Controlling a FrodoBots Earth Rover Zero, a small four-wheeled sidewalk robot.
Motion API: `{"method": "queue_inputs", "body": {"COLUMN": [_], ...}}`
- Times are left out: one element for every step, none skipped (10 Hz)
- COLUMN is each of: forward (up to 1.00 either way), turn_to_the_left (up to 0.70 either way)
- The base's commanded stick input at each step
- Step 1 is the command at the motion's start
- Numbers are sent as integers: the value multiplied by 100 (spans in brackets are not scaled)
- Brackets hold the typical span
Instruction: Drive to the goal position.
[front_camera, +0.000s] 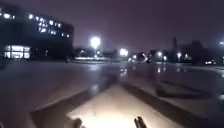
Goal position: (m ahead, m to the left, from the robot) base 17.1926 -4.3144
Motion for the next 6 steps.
{"method": "queue_inputs", "body": {"forward": [100, 100, 100, 100, 100, 100], "turn_to_the_left": [-40, -40, -40, -40, -40, -40]}}
